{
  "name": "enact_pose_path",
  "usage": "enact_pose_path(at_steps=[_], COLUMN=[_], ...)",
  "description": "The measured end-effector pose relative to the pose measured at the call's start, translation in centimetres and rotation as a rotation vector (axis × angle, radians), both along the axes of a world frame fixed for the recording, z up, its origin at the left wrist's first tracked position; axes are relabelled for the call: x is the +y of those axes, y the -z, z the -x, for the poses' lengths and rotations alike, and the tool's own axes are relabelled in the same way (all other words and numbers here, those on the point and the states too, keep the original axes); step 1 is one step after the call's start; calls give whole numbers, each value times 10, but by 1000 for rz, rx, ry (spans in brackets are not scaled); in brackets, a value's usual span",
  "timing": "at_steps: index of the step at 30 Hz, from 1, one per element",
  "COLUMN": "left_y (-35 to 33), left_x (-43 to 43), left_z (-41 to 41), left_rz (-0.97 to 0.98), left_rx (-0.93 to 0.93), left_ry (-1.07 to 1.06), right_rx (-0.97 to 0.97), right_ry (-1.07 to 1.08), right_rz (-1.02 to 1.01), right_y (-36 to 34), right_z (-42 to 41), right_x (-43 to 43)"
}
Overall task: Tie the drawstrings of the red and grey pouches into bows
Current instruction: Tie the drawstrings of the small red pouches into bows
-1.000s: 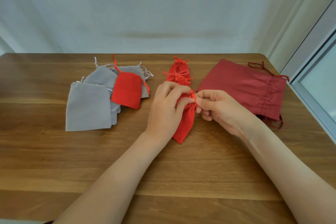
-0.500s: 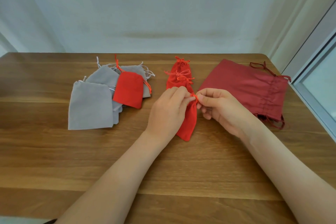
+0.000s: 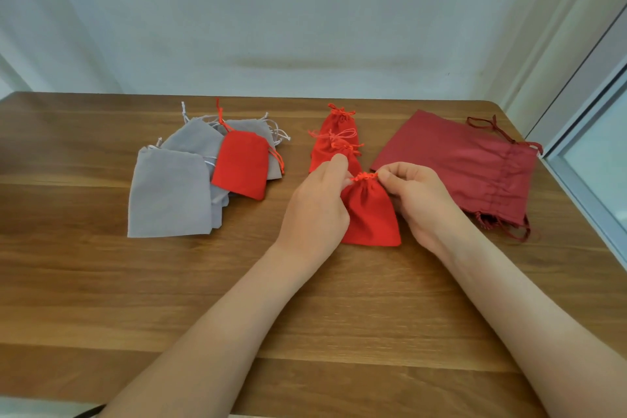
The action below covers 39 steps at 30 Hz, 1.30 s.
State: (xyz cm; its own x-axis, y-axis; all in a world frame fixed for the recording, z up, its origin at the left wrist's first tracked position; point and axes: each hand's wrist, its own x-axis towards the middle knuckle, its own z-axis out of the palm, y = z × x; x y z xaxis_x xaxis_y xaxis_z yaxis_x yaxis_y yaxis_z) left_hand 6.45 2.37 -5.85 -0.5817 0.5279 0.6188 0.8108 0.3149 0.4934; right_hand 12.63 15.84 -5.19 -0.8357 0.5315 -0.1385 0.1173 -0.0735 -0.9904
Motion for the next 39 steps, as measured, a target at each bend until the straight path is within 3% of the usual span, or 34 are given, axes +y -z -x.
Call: enact_pose_path(at_steps=[6,12,17,19,21,23,25,29,36,39], left_y=[-5,-14,-34,-39,-38,-31,-26,-28,-31,-38], left_x=[-6,-11,-16,-22,-32,-46,-56,-66,-69,-72], left_z=[8,16,18,20,27,38,48,57,69,65], left_rz=[91,200,134,132,143,252,372,551,532,416], left_rx=[-140,-257,-359,-313,-128,114,212,72,13,-50], left_ry=[-136,-177,-158,-190,-282,-457,-657,-786,-749,-687], right_rx=[73,-40,27,62,32,-33,-56,57,94,80], right_ry=[-50,-124,-65,-33,-11,-5,15,68,-157,-219], right_rz=[-204,-491,-374,-351,-447,-575,-684,-827,-912,-867], right_y=[-4,-1,-11,-14,-12,-8,-5,-9,-16,-15], right_z=[-2,1,5,9,15,18,20,22,26,28], right_x=[-9,-15,-20,-24,-27,-30,-32,-41,-61,-66])
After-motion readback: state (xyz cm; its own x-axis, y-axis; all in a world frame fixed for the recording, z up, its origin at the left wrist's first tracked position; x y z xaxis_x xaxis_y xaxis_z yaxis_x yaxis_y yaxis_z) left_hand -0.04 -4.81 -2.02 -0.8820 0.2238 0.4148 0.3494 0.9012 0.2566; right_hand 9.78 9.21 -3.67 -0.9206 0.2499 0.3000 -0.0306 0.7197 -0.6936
